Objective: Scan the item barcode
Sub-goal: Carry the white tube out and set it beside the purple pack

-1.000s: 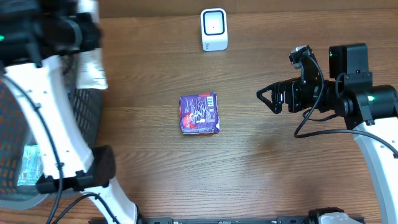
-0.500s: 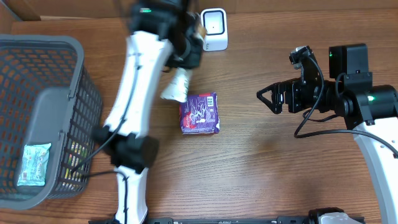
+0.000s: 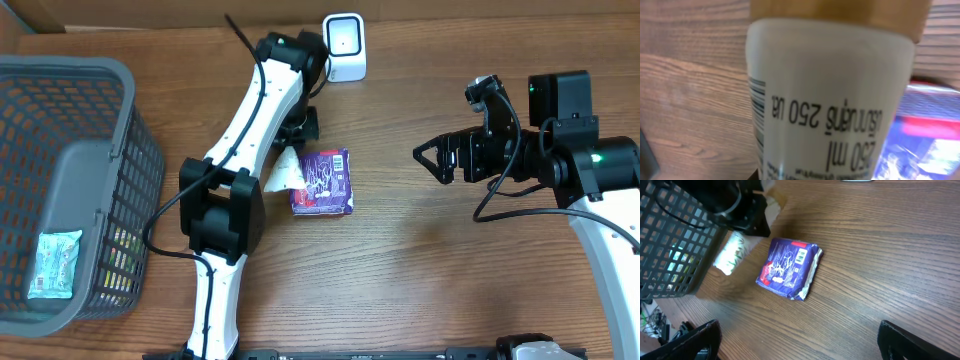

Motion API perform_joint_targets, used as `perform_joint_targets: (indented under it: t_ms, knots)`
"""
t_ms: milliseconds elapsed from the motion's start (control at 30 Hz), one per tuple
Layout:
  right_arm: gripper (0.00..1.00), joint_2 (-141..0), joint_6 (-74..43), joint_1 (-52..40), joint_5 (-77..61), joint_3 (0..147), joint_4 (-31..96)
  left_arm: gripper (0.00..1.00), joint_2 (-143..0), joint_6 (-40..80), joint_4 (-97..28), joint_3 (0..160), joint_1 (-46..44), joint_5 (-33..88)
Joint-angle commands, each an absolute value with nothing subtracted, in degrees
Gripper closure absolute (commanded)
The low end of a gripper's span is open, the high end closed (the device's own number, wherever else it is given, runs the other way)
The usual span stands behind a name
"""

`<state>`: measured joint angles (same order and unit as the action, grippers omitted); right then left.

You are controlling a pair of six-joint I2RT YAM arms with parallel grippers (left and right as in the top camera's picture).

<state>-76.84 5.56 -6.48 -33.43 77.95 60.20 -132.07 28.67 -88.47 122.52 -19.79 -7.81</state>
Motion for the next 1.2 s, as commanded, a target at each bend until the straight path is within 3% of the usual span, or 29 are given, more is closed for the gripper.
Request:
perform_joint_targets:
  t_ms: [0,500,633,700,767,1167]
  knots:
    - [0.00,-76.64,5.41,-6.74,-32.80,78.70,60.16,0.95,-130.45,32.25,-87.72,118.80,-19.51,-11.03]
    - [0.00,-76.64,5.41,-6.74,-31.77,78.70,60.14,0.94,-130.45,34.46,-82.17,107.83,-19.53,-14.98]
    - [0.00,-76.64,5.41,-6.74,-31.77,78.70,60.14,0.84,-130.45,32.49,-77.23,105.84,-19.53,-11.77]
    - [0.00,-76.64,5.41,-6.74,-31.77,78.70,60.16,0.67,-130.45,32.25,-75.81,105.84,-19.53,-10.13]
    - [0.00,-76.64,5.41,-6.74,-31.77,78.70,60.20,0.60,-130.45,32.10,-74.72,105.84,-19.55,-8.38]
    - [0.00,-76.64,5.41,-6.74,-31.77,78.70,60.16,0.61,-130.28,28.23,-74.15,109.10,-19.68,-1.69]
